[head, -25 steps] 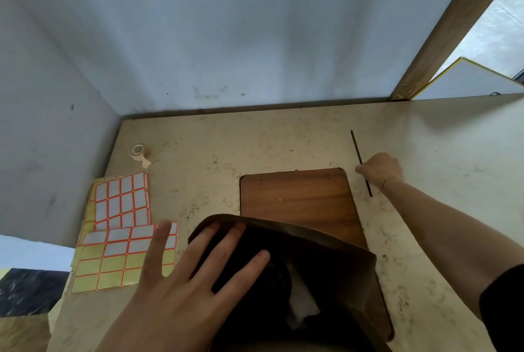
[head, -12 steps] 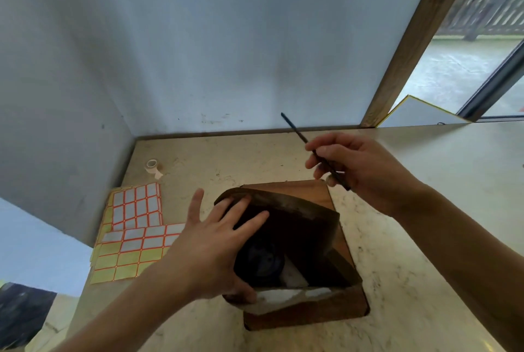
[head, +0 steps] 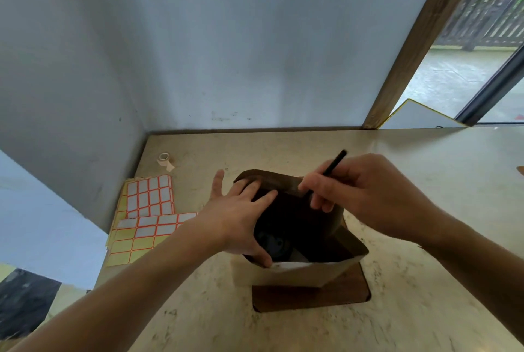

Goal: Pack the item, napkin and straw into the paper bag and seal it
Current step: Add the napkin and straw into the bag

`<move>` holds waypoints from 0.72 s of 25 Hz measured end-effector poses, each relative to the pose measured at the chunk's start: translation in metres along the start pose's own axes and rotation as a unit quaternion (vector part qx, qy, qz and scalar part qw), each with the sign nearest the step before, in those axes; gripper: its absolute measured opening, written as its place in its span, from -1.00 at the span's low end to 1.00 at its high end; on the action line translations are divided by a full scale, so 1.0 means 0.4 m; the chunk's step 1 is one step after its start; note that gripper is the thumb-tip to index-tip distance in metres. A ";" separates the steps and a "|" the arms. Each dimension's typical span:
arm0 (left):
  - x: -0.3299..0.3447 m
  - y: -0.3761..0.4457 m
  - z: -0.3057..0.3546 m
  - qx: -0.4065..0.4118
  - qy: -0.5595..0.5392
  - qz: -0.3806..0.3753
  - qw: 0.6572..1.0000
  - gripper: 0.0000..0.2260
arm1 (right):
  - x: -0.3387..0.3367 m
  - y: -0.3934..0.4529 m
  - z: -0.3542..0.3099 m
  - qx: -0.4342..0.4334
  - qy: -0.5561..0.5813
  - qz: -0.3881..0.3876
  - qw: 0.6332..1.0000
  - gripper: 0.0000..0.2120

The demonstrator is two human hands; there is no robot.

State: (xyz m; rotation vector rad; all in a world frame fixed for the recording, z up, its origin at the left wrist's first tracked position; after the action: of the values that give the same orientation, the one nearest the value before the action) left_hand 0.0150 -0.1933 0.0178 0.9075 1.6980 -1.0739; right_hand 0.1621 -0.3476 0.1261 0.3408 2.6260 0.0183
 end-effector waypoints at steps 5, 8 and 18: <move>0.010 -0.003 -0.005 0.003 0.006 0.010 1.000 0.10 | 0.074 0.034 0.102 0.061 -0.185 -0.026 0.981 -0.64; 0.020 -0.007 -0.007 0.004 0.009 0.026 1.000 0.09 | 0.093 0.057 0.150 0.077 -0.237 -0.058 0.967 -0.71; 0.022 -0.003 0.003 0.015 0.005 0.041 0.999 0.05 | 0.180 0.104 0.213 0.200 -0.335 -0.265 0.882 -0.80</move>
State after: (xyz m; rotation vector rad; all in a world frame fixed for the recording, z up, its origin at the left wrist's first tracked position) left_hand 0.0115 -0.1940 0.0097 0.9943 1.6439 -1.0439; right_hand 0.1508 -0.2937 0.0206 -0.2246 1.9248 -0.7046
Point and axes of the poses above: each hand's wrist, its own y-axis towards the middle knuckle, its own x-axis out of the palm, z = x × y, the point moved 1 cm from there along y, towards the middle knuckle, and after that the axes turned 13 degrees about y, right-handed, at the moved point
